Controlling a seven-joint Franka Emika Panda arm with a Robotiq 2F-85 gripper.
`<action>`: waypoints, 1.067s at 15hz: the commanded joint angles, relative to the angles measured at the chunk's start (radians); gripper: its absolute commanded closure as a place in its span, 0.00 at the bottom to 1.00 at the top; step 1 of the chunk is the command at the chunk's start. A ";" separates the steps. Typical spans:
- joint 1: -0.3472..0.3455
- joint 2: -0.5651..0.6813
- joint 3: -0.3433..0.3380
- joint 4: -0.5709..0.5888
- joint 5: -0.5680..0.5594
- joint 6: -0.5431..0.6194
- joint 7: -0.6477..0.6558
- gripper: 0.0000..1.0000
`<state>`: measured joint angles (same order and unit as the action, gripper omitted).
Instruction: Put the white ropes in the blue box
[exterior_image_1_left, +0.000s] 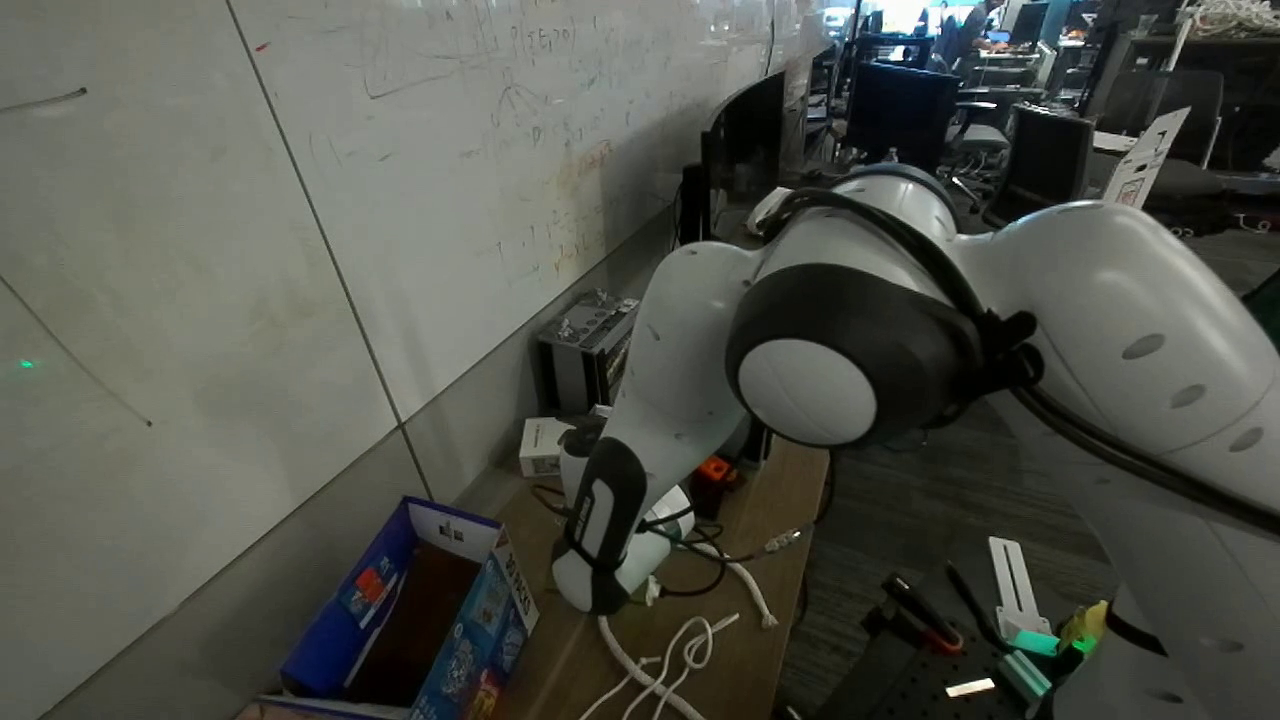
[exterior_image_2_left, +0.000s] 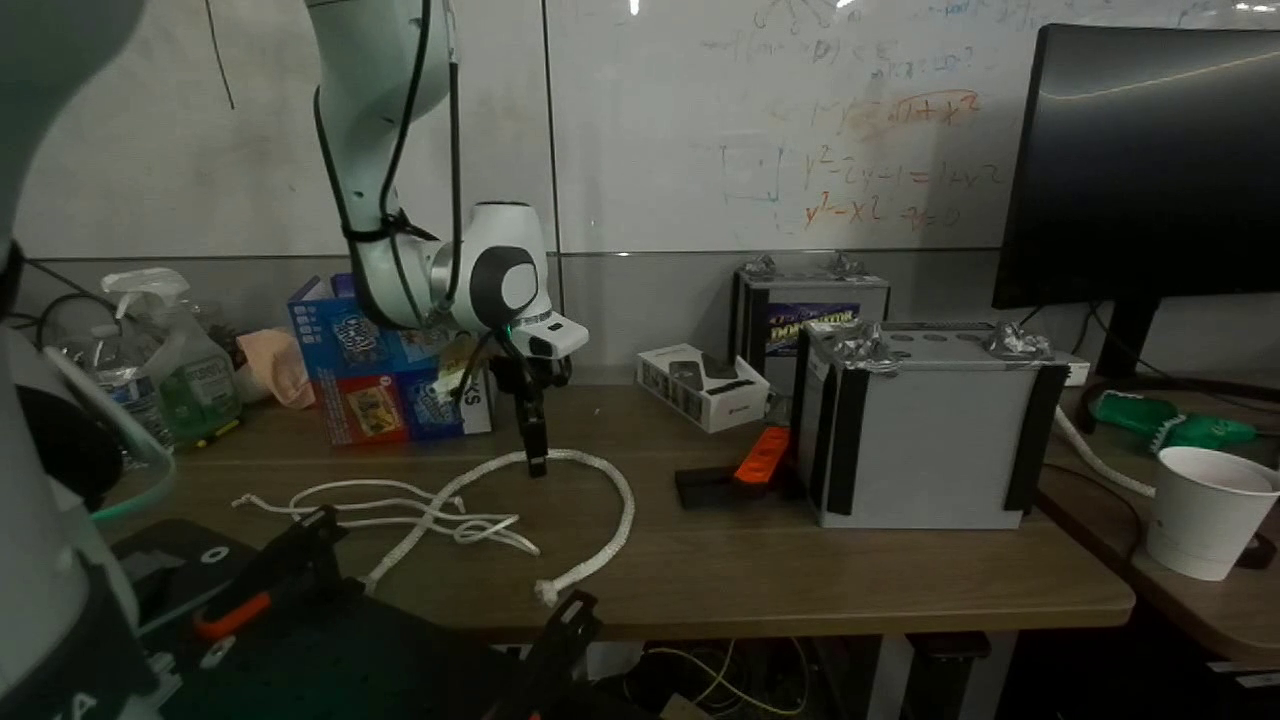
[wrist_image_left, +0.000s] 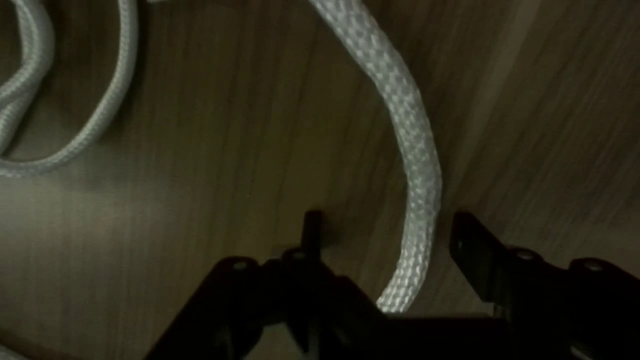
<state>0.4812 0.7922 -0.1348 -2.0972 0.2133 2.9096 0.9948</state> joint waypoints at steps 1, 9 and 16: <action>-0.018 -0.005 0.013 0.027 -0.014 -0.047 0.007 0.65; -0.032 -0.074 0.021 -0.011 -0.018 -0.101 0.004 0.97; 0.024 -0.386 0.034 -0.219 -0.065 -0.096 0.033 0.97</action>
<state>0.4895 0.5876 -0.1158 -2.1972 0.1796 2.8314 0.9947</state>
